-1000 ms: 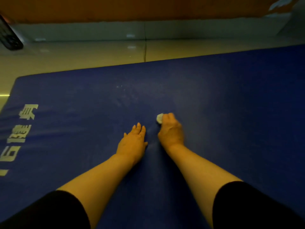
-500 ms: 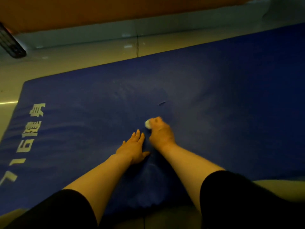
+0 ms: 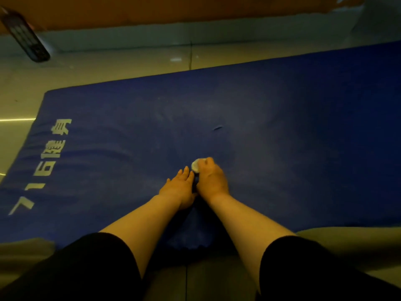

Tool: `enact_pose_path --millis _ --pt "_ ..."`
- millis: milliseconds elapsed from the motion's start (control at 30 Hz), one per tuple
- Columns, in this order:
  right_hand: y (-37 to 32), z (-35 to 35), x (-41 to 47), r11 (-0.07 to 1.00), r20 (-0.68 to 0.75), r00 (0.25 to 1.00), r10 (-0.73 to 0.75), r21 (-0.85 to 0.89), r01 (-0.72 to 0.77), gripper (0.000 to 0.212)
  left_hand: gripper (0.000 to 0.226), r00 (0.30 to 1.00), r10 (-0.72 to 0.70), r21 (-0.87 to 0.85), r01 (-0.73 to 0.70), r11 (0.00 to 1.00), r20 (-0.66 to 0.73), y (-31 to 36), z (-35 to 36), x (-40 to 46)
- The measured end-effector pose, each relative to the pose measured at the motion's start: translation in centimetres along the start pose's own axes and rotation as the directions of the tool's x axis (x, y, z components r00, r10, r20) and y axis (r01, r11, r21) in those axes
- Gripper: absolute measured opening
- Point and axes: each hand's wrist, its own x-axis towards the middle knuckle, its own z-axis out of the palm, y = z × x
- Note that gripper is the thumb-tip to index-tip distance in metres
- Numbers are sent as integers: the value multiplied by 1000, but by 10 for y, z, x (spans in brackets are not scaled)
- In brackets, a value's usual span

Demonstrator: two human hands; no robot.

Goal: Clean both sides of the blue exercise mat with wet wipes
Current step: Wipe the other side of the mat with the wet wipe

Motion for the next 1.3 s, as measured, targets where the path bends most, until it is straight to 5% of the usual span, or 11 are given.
enact_pose_path --millis 133,333,533,633,800,1067,1300 --pt "2 -1 1 999 59 998 -25 -45 28 25 75 1000 23 -1 -23 1000 6 0 2 -9" --pt "39 -31 5 964 -152 965 215 -127 -235 23 77 998 39 34 -40 999 43 -2 6 -25" --pt "-15 8 -34 998 101 994 -41 -43 46 22 74 998 55 -43 -56 998 -12 -2 23 -37" --pt "-2 -5 -30 995 85 996 -24 -90 32 22 75 999 43 -37 -44 998 -25 -2 26 -45" --pt "32 -34 -29 961 -111 979 172 -201 -192 21 73 999 48 -19 -48 999 -21 -4 26 -60" --pt "-17 3 -67 993 122 990 -75 -85 86 22 73 995 68 -25 -70 997 -69 -7 44 -76" --pt "19 -30 -72 971 -118 981 151 -168 -170 21 71 995 80 17 -79 997 -57 -10 45 -94"
